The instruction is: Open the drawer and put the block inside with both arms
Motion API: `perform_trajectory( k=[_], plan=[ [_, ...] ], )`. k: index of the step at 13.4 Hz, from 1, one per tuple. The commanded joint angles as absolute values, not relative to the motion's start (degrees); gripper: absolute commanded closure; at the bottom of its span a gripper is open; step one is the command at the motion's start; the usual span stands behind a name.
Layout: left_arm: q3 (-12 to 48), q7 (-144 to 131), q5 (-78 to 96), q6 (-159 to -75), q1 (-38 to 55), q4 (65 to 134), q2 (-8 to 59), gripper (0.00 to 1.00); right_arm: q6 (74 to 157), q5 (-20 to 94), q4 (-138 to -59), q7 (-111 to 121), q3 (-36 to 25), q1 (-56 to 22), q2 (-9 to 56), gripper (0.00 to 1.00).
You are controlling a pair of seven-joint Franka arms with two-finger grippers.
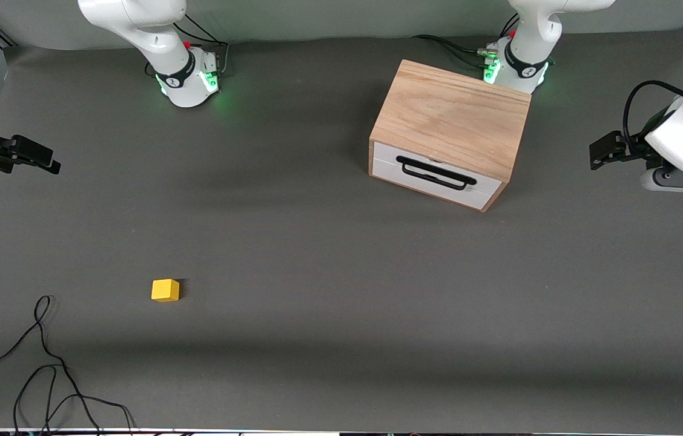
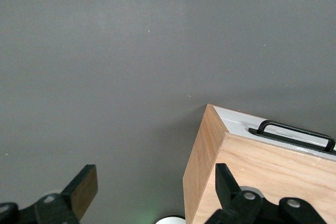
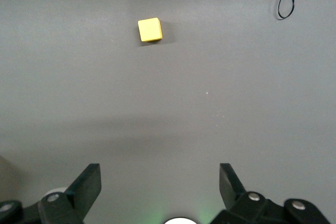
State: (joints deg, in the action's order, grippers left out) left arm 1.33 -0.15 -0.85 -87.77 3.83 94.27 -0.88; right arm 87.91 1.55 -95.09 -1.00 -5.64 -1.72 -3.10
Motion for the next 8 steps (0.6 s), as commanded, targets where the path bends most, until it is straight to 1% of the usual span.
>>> perform_trajectory(
  k=[1, 4, 6, 8],
  plan=[
    [1.4, -0.4, -0.4, -87.9, 4.2, 96.2, -3.6, 0.0, 88.9, 1.4, -95.9, -0.9, -5.8, -1.9, -4.5, 0.0],
    [1.5, -3.8, -0.1, -88.1, 4.5, 96.2, -4.1, 0.0, 88.9, 1.4, -95.7, -1.0, -5.8, -2.0, -4.5, 0.0],
    [2.4, -11.4, -0.1, -88.2, 5.6, 96.2, -4.0, 0.0, 88.9, 1.3, -95.3, -0.9, -5.7, -2.0, -4.4, 0.0],
    [4.9, -25.3, 0.2, -88.4, 6.6, 96.2, -3.5, 0.0, 88.5, 1.3, -95.3, -1.1, -5.6, -2.0, -4.4, 0.0]
  ],
)
